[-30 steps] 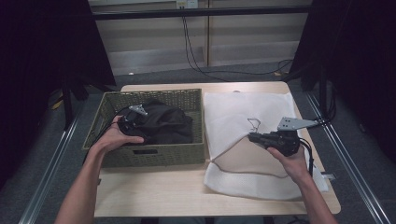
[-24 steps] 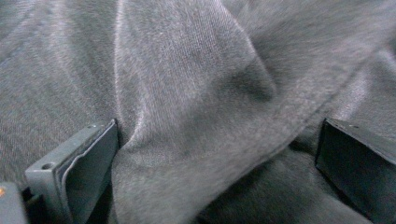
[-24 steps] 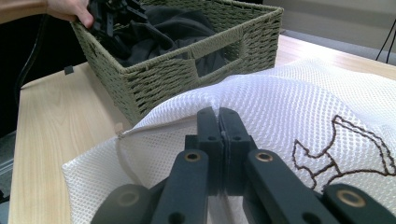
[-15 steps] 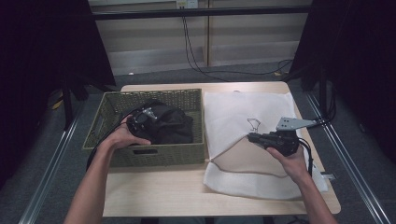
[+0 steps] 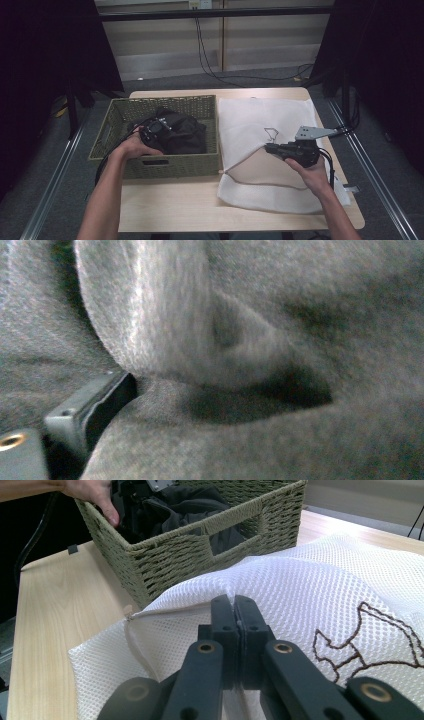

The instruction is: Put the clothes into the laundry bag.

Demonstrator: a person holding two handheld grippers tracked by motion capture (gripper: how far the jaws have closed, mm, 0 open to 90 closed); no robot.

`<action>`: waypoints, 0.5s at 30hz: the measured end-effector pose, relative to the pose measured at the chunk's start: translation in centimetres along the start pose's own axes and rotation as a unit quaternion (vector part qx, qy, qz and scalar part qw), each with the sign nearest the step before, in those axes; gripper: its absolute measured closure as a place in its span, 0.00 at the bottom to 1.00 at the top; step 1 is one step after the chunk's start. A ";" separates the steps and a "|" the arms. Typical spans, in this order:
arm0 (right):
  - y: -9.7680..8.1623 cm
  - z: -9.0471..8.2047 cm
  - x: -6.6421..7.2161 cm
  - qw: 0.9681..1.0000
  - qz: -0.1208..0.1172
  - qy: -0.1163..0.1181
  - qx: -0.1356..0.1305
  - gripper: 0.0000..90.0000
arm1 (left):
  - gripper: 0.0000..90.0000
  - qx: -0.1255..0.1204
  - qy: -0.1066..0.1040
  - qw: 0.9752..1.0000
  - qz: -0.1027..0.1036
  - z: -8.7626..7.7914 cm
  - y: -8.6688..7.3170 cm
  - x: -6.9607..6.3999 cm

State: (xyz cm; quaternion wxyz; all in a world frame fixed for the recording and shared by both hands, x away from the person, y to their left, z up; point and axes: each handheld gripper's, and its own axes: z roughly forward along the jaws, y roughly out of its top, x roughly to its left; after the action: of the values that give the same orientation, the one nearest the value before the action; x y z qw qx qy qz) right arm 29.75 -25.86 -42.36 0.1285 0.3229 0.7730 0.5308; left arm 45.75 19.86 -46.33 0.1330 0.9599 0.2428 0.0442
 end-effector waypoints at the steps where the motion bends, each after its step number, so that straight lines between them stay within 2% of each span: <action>1: 0.0 0.0 0.0 1.000 -0.001 0.001 0.001 0.99 | 0.12 0.001 0.001 1.000 -0.001 0.0 0.1 0.1; 3: 0.0 0.1 0.0 1.000 0.001 0.002 0.000 0.99 | 0.16 0.004 0.004 1.000 -0.010 -0.1 0.2 0.1; 5: 0.0 0.1 0.0 1.000 0.002 0.003 0.001 0.99 | 0.18 0.010 0.008 1.000 -0.007 -0.1 0.3 0.1; 6: 0.0 0.2 0.0 1.000 0.002 0.003 0.001 0.99 | 0.26 0.013 0.014 1.000 -0.015 -0.3 0.4 0.2; 8: 0.0 0.1 0.0 1.000 0.001 0.002 0.002 0.99 | 0.28 0.014 0.015 1.000 -0.018 -0.3 0.4 0.1; 9: 0.0 0.1 0.0 1.000 0.001 0.002 0.002 0.99 | 0.32 0.010 0.022 0.999 -0.027 -0.3 0.5 0.1; 11: 0.0 0.1 0.0 1.000 0.000 0.002 0.002 0.99 | 0.35 0.008 0.023 0.999 -0.029 -0.5 0.4 0.2; 12: 0.0 0.1 0.0 1.000 0.000 0.001 0.003 0.99 | 0.47 0.009 0.026 0.999 -0.029 -0.7 0.5 0.3; 13: 0.0 0.1 0.0 1.000 0.000 0.001 0.003 0.99 | 0.47 0.010 0.027 0.999 -0.029 -0.8 0.5 0.4; 14: 0.0 0.1 0.0 1.000 0.001 0.001 0.003 0.99 | 0.51 0.001 0.030 0.999 -0.035 -0.9 0.4 0.5; 15: 0.0 0.2 0.0 1.000 0.001 0.001 0.003 0.99 | 0.56 0.003 0.033 0.999 -0.034 -0.9 0.4 0.5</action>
State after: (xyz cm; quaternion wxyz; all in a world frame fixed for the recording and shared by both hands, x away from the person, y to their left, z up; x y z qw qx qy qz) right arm 29.82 -25.73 -42.45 0.1265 0.3234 0.7745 0.5287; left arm 46.24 20.03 -45.31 0.1238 0.9494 0.2799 0.0707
